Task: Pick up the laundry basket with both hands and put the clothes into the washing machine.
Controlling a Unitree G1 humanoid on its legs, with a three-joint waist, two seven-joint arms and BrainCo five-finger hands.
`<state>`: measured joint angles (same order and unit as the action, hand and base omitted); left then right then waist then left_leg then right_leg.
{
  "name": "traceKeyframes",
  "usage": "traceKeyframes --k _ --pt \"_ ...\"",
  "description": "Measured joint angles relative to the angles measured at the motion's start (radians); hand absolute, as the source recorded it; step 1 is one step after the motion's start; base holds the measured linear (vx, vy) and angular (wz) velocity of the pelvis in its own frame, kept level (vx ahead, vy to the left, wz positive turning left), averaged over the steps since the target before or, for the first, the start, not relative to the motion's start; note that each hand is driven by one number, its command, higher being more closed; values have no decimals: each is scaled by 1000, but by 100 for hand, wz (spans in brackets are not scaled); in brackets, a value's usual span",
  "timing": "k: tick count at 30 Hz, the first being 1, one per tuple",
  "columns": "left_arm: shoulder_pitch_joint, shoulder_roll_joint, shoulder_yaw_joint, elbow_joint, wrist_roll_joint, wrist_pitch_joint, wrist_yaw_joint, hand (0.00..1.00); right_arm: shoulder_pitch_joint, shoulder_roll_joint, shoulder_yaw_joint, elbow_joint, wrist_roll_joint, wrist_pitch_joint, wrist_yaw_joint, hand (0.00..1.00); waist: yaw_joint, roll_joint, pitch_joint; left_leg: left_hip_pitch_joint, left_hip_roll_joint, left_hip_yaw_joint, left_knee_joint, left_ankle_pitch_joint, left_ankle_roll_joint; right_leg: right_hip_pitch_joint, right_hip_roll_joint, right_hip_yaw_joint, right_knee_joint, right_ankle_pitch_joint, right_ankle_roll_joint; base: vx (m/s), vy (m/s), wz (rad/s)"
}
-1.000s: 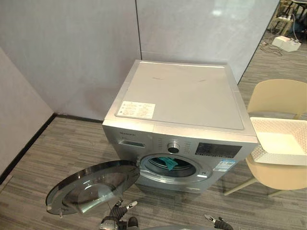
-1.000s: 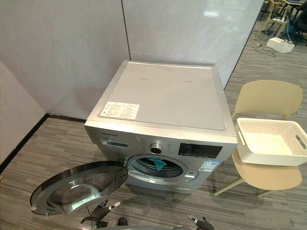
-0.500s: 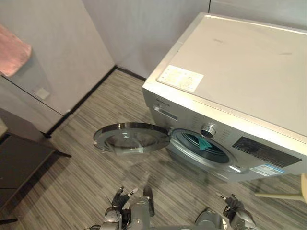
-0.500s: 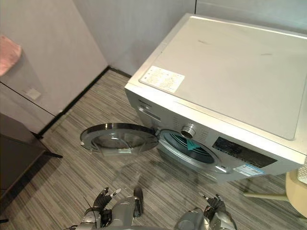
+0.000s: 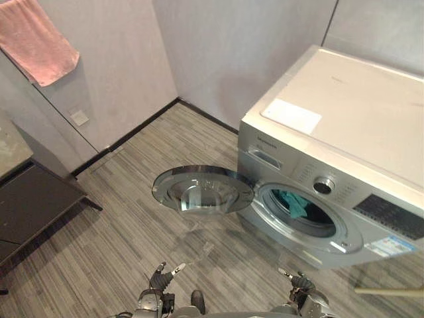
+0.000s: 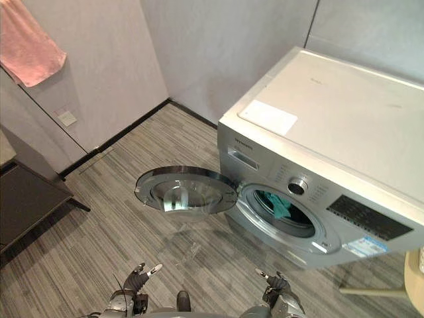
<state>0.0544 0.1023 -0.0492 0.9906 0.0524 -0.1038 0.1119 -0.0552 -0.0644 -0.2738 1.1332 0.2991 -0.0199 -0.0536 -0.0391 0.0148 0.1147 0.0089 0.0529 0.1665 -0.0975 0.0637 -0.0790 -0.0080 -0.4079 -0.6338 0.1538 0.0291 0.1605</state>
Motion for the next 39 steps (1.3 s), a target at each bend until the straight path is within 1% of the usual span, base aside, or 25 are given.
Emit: traceKeyframes --k 3,5,7,8,9,10,12,13,14,16,17,20,22,25,27,29,30,31,32,33,34,35,36,38,39 --pt "15 2 4 42 8 0 -3 0 24 4 0 0 0 4 7 0 1 -31 13 38 3 31 -6 -9 -1 4 1 37 20 4 -21 -127 8 -27" --pt "11 17 10 44 38 5 -5 0 29 3 0 0 -6 4 13 0 -5 -43 23 44 16 34 -6 -14 4 0 12 66 50 3 -67 -153 -9 -12" --pt "13 31 19 44 41 7 -4 0 57 3 1 0 -19 3 20 0 -3 -48 22 50 50 30 -6 -14 4 -17 47 120 88 20 -97 -114 -42 -3" --pt "14 37 26 44 38 8 -3 0 71 4 0 1 -23 0 29 0 -2 -52 20 48 76 27 -5 -14 4 -32 77 156 108 26 -104 -91 -69 -5" --pt "15 37 40 45 38 8 -3 0 75 6 0 1 -25 -2 36 0 0 -44 24 47 91 26 -5 -14 3 -39 95 181 122 22 -99 -75 -189 -3" --pt "23 43 82 54 34 12 -5 0 82 16 -5 0 -26 0 42 0 -5 -52 21 45 129 12 -5 -14 3 -63 167 260 197 -50 -65 -44 -225 3" --pt "22 41 135 62 26 15 -9 0 102 17 -25 13 -32 0 54 0 0 -75 7 36 142 -13 -6 -11 -1 -51 215 296 162 -94 -70 -23 -245 -7" --pt "23 42 169 65 27 20 -19 0 104 19 -63 30 -35 1 58 0 1 -89 -1 28 142 -22 -6 -1 -17 -28 236 333 90 -131 -69 -20 -263 -24" --pt "14 36 187 86 28 29 -25 0 105 13 -95 30 -35 0 58 0 -3 -84 0 26 159 -28 -6 13 -36 -11 266 339 39 -141 -83 -14 -169 -20" --pt "5 -2 204 91 29 32 -30 0 124 6 -139 31 -35 0 58 0 -5 -72 -2 21 160 -42 -5 22 -34 -13 283 348 10 -138 -93 -7 -106 -19" --pt "5 -26 207 94 29 31 -41 0 145 -2 -156 31 -35 1 58 0 -6 -49 -15 24 160 -53 -5 25 -35 -5 286 351 5 -138 -92 33 -56 -12" --pt "-12 -37 206 100 24 30 -44 0 169 10 -153 33 -35 6 57 0 -6 -43 -24 37 151 -57 -5 30 -43 30 285 352 -29 -139 -89 91 -3 11" --pt "-19 -37 189 99 17 29 -43 0 150 28 -135 33 -33 6 57 0 -6 -51 -28 33 144 -71 1 30 -44 37 284 362 -39 -132 -82 109 16 21" --pt "-24 -17 125 99 18 28 -44 0 107 36 -94 31 -22 -2 56 0 1 -63 -35 33 136 -78 2 30 -44 51 281 362 -53 -121 -89 86 19 15" --pt "-17 -18 120 99 18 28 -43 0 71 41 -50 28 -14 -14 59 0 3 -57 -35 34 135 -76 10 29 -45 58 281 362 -52 -122 -89 35 2 9" --pt "-17 -24 120 95 18 27 -43 0 53 46 -21 28 -13 -19 58 0 2 -54 -32 -18 132 -76 112 -2 -57 59 274 360 -50 -129 -97 -8 8 16" --pt "-15 -29 121 76 18 27 -43 0 49 50 -9 23 -14 -19 58 0 4 -50 -18 -77 131 -76 235 -32 -54 65 269 362 -45 -141 -108 -61 -7 24" --pt "-5 -30 137 30 18 26 -43 0 49 39 14 10 -13 -21 58 0 8 -46 2 -159 139 -80 434 -54 -53 75 264 362 -23 -159 -107 -149 -19 18" --pt "12 -42 144 -11 17 23 -40 0 60 22 41 -1 -14 -21 57 0 18 -24 15 -224 153 -89 602 -53 -53 80 262 363 17 -183 -108 -167 -30 9" --pt "18 -45 146 -23 16 18 -38 0 67 14 44 -3 -14 -22 57 0 25 -8 17 -242 160 -99 654 -52 -55 83 263 365 36 -196 -104 -149 -15 -1" --pt "35 -68 152 -33 3 14 -38 0 86 -8 41 -3 -15 -20 55 0 29 18 17 -258 162 -122 703 -52 -56 85 261 367 67 -216 -100 -50 21 0" --pt "44 -82 165 -38 -4 8 -38 0 90 -16 25 -5 -11 -19 53 0 29 38 17 -259 157 -125 699 -52 -55 81 247 373 86 -225 -94 -24 49 -2" --pt "48 -86 171 -38 -6 8 -38 0 92 -17 14 -7 -15 -19 53 0 27 44 16 -256 155 -124 686 -52 -55 72 243 380 89 -225 -93 -2 76 -15" --pt "52 -89 196 -28 -30 8 -37 0 96 -17 -30 -7 -27 -13 52 0 28 45 16 -247 158 -122 619 -73 -35 37 229 419 89 -224 -94 15 68 -27" --pt "52 -90 211 -19 -38 8 -38 0 99 -16 -44 -7 -27 -13 52 0 28 44 17 -237 161 -125 590 -86 -15 31 227 429 89 -222 -95 46 98 -41"
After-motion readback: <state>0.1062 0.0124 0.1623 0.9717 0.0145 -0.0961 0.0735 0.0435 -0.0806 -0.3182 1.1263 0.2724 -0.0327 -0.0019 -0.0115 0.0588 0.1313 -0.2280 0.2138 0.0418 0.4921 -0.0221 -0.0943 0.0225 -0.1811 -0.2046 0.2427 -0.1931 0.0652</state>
